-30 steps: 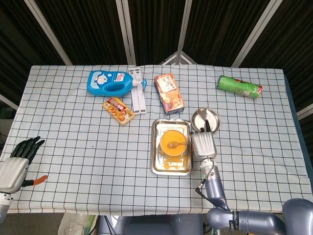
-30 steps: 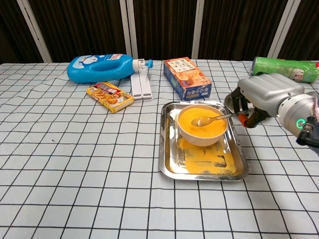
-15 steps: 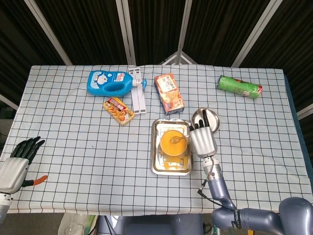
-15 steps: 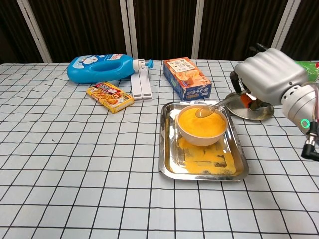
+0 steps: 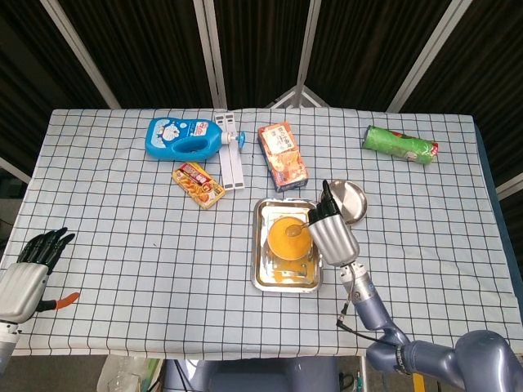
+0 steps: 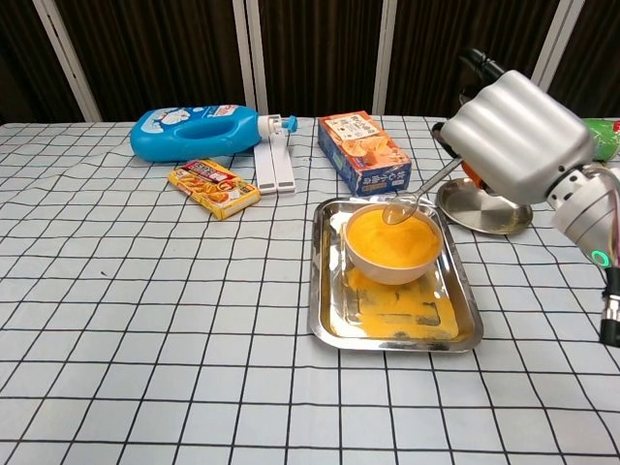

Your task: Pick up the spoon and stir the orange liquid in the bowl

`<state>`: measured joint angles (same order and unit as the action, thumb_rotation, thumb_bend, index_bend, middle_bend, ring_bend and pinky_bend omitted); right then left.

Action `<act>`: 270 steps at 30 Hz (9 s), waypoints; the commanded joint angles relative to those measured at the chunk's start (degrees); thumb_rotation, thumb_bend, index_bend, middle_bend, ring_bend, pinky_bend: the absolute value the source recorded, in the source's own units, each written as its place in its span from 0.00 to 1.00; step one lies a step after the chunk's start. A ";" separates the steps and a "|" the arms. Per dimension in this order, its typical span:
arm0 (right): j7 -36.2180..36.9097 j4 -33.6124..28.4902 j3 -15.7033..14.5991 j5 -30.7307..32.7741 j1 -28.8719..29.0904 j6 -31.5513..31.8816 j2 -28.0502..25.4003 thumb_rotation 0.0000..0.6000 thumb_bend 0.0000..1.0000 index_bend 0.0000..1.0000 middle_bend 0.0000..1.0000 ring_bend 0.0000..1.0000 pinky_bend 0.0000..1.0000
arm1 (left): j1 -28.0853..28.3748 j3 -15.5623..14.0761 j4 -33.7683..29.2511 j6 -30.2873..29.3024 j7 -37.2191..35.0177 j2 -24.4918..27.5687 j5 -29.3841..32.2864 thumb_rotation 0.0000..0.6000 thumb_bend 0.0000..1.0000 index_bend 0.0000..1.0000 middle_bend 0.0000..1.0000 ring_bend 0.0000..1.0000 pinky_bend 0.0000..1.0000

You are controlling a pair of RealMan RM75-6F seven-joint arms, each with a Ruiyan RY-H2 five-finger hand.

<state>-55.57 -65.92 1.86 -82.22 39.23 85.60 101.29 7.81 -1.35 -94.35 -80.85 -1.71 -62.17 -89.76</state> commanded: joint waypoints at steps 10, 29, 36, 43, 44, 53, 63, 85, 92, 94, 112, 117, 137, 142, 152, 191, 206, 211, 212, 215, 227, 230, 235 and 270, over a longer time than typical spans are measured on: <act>2.00 6.09 1.73 -2.98 -0.55 -0.88 1.19 1.00 0.64 0.64 0.55 0.35 0.00 | -0.04 0.02 -0.04 0.00 0.10 0.01 0.12 1.00 0.00 0.00 0.00 0.00 0.00; 4.82 13.69 2.73 -4.66 -2.11 -3.07 4.03 1.00 0.64 0.64 0.55 0.35 0.00 | 0.04 -0.01 -0.13 0.26 0.14 0.04 0.23 1.00 0.00 0.00 0.00 0.00 0.00; 5.35 13.80 2.99 -5.63 -2.49 -2.83 5.28 1.00 0.64 0.64 0.55 0.35 0.00 | 0.11 0.00 -0.11 0.45 0.16 0.00 0.33 1.00 0.00 0.00 0.00 0.00 0.00; 4.86 11.44 3.65 -6.60 -2.46 -2.50 6.10 1.00 0.64 0.64 0.55 0.35 0.00 | 0.08 -0.01 -0.10 0.31 0.14 -0.01 0.21 1.00 0.00 0.00 0.00 0.00 0.00; 4.62 10.82 3.78 -6.84 -2.39 -2.37 6.02 1.00 0.64 0.64 0.55 0.35 0.00 | 0.06 0.00 -0.11 0.27 0.08 0.01 0.21 1.00 0.00 0.00 0.00 0.00 0.00; 3.02 8.71 5.11 -7.25 -2.31 -2.76 4.26 1.00 0.64 0.64 0.55 0.35 0.00 | -0.04 -0.03 0.00 -0.02 -0.16 0.06 0.02 1.00 0.00 0.00 0.00 0.00 0.00; 4.29 11.91 4.49 -7.03 -3.72 -3.89 3.90 1.00 0.64 0.64 0.55 0.35 0.00 | 0.05 -0.03 0.02 0.17 0.19 -0.05 0.03 1.00 0.00 0.00 0.00 0.00 0.00; 4.76 11.97 3.55 -10.12 -4.21 -3.04 6.66 1.00 0.64 0.64 0.55 0.35 0.00 | 0.02 -0.09 0.17 -0.15 0.13 -0.11 -0.38 1.00 0.00 0.00 0.00 0.00 0.00; 3.54 8.60 4.20 -11.17 -3.90 -2.62 5.37 1.00 0.64 0.64 0.55 0.35 0.00 | -0.06 -0.09 0.16 -0.34 0.04 -0.07 -0.44 1.00 0.00 0.00 0.00 0.00 0.00; 3.25 8.05 4.37 -11.19 -3.87 -2.68 5.13 1.00 0.64 0.64 0.55 0.35 0.00 | -0.04 -0.08 0.17 -0.35 0.06 -0.09 -0.46 1.00 0.00 0.00 0.00 0.00 0.00; 1.50 5.77 5.19 -10.87 -4.36 -3.68 3.21 1.00 0.64 0.64 0.55 0.35 0.00 | -0.03 -0.10 0.21 -0.38 0.21 -0.14 -0.56 1.00 0.00 0.00 0.00 0.00 0.00; 1.48 5.23 6.04 -10.69 -4.10 -3.73 2.77 1.00 0.64 0.65 0.55 0.35 0.00 | 0.01 -0.04 0.14 -0.22 0.21 -0.17 -0.34 1.00 0.00 0.00 0.00 0.00 0.00; 0.94 1.05 6.05 -11.73 -4.37 -3.39 1.93 1.00 0.64 0.68 0.55 0.35 0.01 | 0.12 -0.06 0.00 -0.04 0.72 -0.28 -0.36 1.00 0.00 0.00 0.00 0.00 0.00; 0.99 2.43 6.15 -12.11 -3.78 -3.91 4.01 1.00 0.64 0.70 0.55 0.35 0.01 | 0.14 -0.07 0.02 0.10 0.48 -0.24 -0.23 1.00 0.00 0.00 0.00 0.00 0.00; 2.17 5.27 6.34 -12.19 -2.96 -5.05 5.70 1.00 0.64 0.70 0.55 0.35 0.01 | 0.25 -0.05 -0.03 0.45 0.23 -0.10 0.07 1.00 0.00 0.00 0.00 0.00 0.00; 4.28 7.51 6.15 -12.67 -3.13 -4.23 3.85 1.00 0.64 0.71 0.55 0.35 0.03 | 0.33 -0.12 -0.07 0.42 0.90 -0.32 -0.13 1.00 0.00 0.00 0.00 0.00 0.00; 5.73 13.54 4.23 -13.99 -2.09 -6.30 6.94 1.00 0.64 0.71 0.55 0.35 0.04 | 0.42 -0.10 -0.05 0.81 0.44 -0.20 0.26 1.00 0.00 0.00 0.00 0.00 0.00; 6.52 15.99 3.63 -14.32 -2.06 -6.56 7.33 1.00 0.64 0.71 0.55 0.35 0.04 | 0.51 -0.11 -0.05 1.01 0.52 -0.20 0.31 1.00 0.00 0.00 0.00 0.00 0.00; 6.71 16.44 3.68 -14.19 -2.08 -6.64 7.41 1.00 0.64 0.71 0.55 0.35 0.04 | 0.52 -0.11 -0.05 1.02 0.54 -0.22 0.30 1.00 0.00 0.00 0.00 0.00 0.00; 7.14 17.99 3.70 -13.94 -2.18 -6.75 7.27 1.00 0.64 0.71 0.55 0.35 0.04 | 0.49 -0.12 -0.11 1.03 0.46 -0.19 0.38 1.00 0.00 0.00 0.00 0.00 0.00; 7.87 19.11 3.79 -13.43 -2.75 -6.05 5.94 1.00 0.64 0.71 0.55 0.35 0.04 | 0.46 -0.11 -0.08 0.80 0.68 -0.26 0.20 1.00 0.00 0.00 0.00 0.00 0.00; 7.83 19.19 3.75 -13.40 -2.85 -5.94 5.71 1.00 0.64 0.71 0.55 0.35 0.04 | 0.44 -0.12 -0.06 0.74 0.68 -0.29 0.13 1.00 0.00 0.00 0.00 0.00 0.00; 7.52 19.49 3.89 -13.09 -3.05 -5.88 5.14 1.00 0.64 0.71 0.55 0.35 0.04 | 0.37 -0.13 -0.05 0.53 0.70 -0.30 0.00 1.00 0.00 0.00 0.00 0.00 0.00; -2.76 12.29 1.82 -18.46 0.00 -7.85 -2.30 1.00 0.64 0.71 0.55 0.35 0.04 | 0.37 -0.17 0.01 0.31 0.61 -0.36 -0.34 1.00 0.00 0.00 0.00 0.00 0.00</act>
<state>-58.23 -53.50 3.54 -100.77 39.18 77.80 99.06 8.17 -1.53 -94.35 -80.54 -1.10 -62.53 -90.11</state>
